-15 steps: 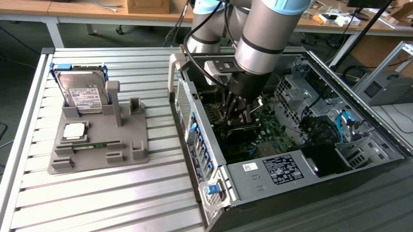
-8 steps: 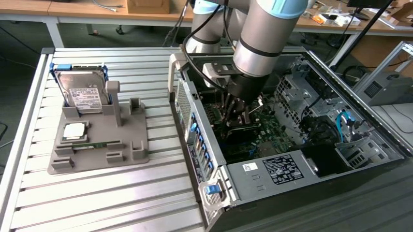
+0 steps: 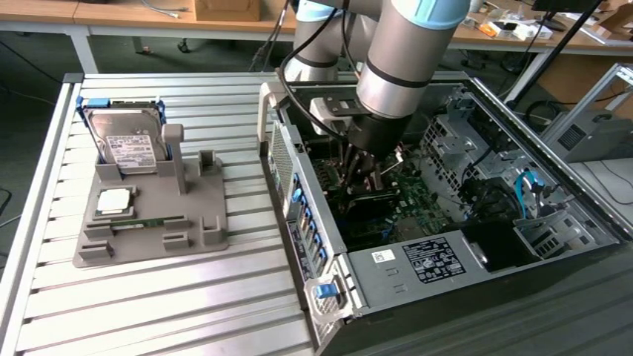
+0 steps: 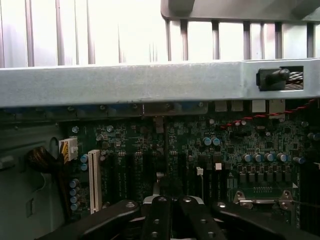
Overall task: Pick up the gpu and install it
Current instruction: 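Press down on the gpu until it lock into place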
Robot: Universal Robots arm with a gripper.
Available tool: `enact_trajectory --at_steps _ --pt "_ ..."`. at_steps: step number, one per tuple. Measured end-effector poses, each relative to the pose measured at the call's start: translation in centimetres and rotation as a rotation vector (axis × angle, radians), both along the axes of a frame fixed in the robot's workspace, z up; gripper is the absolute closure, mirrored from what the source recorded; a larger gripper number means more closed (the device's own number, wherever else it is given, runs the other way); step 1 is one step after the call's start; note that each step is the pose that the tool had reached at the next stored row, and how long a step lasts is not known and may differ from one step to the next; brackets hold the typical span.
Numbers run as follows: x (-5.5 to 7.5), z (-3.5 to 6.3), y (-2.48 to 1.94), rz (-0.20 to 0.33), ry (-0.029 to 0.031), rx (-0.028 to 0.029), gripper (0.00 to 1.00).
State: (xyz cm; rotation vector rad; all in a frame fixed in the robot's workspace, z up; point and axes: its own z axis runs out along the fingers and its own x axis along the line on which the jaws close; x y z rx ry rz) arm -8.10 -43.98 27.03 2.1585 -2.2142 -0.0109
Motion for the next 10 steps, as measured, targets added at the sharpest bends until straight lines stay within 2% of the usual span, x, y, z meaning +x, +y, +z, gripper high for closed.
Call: enact_trajectory --at_steps 6,8,9,10 --pt "-0.1 0.02 -0.02 0.000 -0.0003 0.0001 0.89" --pt "-0.1 0.56 0.00 0.000 -0.0023 0.0027 0.89" --pt "-0.1 1.25 -0.01 0.000 -0.0014 0.0002 0.89" --pt "-0.1 1.46 0.01 0.000 -0.0013 0.0000 0.89"
